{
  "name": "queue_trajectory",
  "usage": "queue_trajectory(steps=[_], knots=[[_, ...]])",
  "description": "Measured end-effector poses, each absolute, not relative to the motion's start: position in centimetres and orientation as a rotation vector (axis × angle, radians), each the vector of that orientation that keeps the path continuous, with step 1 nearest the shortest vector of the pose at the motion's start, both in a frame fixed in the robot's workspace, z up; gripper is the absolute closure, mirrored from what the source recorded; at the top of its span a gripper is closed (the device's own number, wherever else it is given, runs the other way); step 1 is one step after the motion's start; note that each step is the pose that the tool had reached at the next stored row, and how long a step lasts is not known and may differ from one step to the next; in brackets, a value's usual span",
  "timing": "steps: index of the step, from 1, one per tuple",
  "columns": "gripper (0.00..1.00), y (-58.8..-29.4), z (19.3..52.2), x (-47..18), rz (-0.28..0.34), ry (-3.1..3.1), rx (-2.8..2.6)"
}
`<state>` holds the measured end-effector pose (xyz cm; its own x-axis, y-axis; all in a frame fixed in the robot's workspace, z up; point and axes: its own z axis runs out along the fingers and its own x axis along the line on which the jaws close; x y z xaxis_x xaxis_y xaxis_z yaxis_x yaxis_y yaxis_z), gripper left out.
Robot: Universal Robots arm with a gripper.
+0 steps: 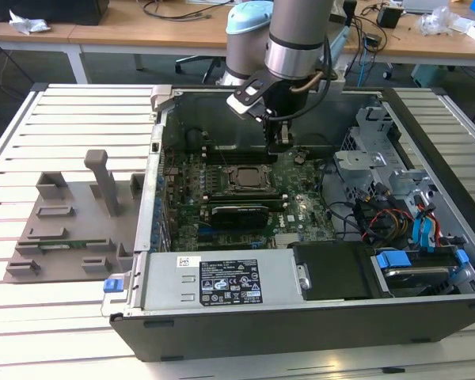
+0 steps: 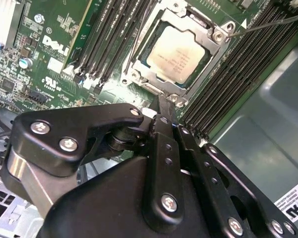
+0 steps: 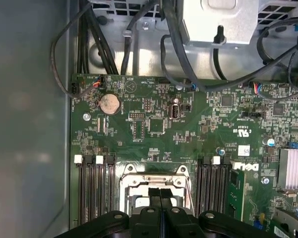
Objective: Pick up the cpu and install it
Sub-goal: 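Close the cpu cover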
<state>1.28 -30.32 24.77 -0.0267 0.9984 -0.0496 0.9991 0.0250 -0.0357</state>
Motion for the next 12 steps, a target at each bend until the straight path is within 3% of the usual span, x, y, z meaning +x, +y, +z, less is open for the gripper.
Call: queue_trajectory(steps=[12], knots=[[0.89,-30.3,24.3,-0.2,-0.094,2.241,2.184]])
